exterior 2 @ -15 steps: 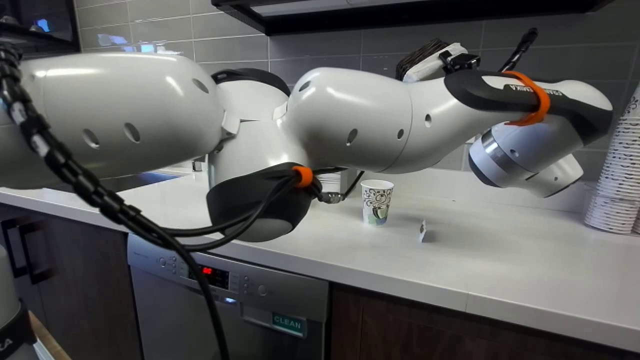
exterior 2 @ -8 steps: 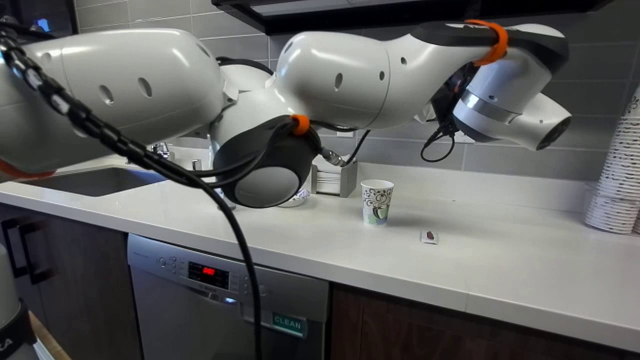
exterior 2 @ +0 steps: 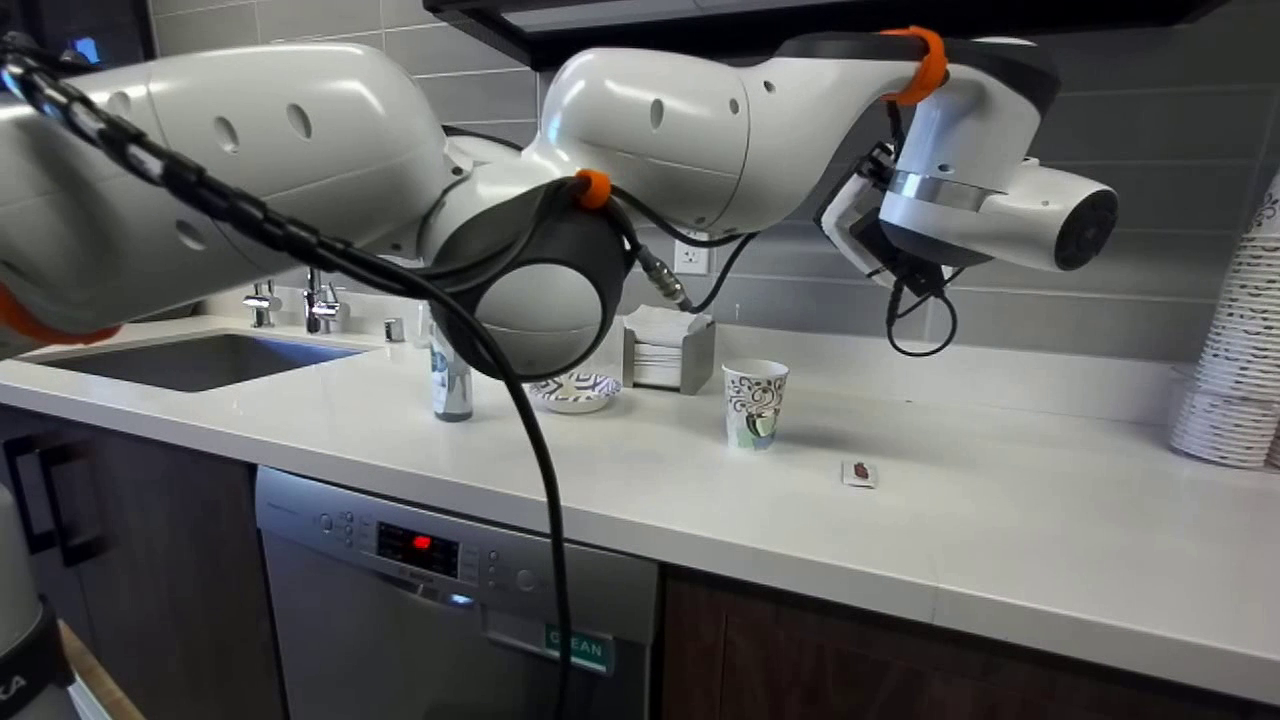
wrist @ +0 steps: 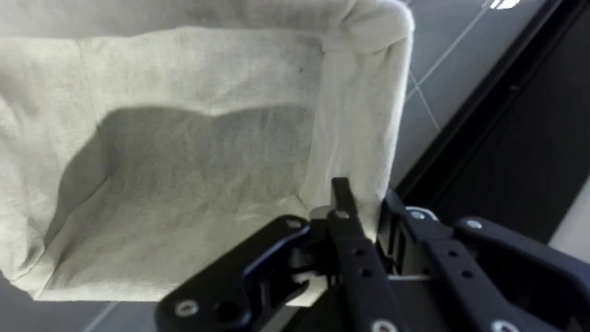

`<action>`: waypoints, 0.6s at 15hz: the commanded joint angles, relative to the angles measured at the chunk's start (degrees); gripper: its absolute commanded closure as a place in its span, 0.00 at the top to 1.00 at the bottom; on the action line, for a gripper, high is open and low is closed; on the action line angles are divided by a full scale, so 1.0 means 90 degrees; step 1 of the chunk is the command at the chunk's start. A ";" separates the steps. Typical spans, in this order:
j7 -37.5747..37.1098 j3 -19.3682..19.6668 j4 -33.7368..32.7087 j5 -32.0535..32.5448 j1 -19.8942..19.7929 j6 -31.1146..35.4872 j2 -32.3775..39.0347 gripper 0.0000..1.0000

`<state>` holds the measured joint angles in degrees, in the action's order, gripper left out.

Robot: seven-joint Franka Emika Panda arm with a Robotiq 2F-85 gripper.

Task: Pour out the contents from the brown basket

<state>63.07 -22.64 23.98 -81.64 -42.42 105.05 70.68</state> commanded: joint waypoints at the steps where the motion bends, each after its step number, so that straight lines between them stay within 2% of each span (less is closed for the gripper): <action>1: 0.0392 0.0576 -0.0002 0.0126 0.0190 0.0850 -0.0136 0.04; 9: 0.1137 0.1095 -0.0014 0.0585 0.0706 0.3248 -0.0443 0.04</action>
<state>70.30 -14.65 23.86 -78.36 -38.14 127.49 67.19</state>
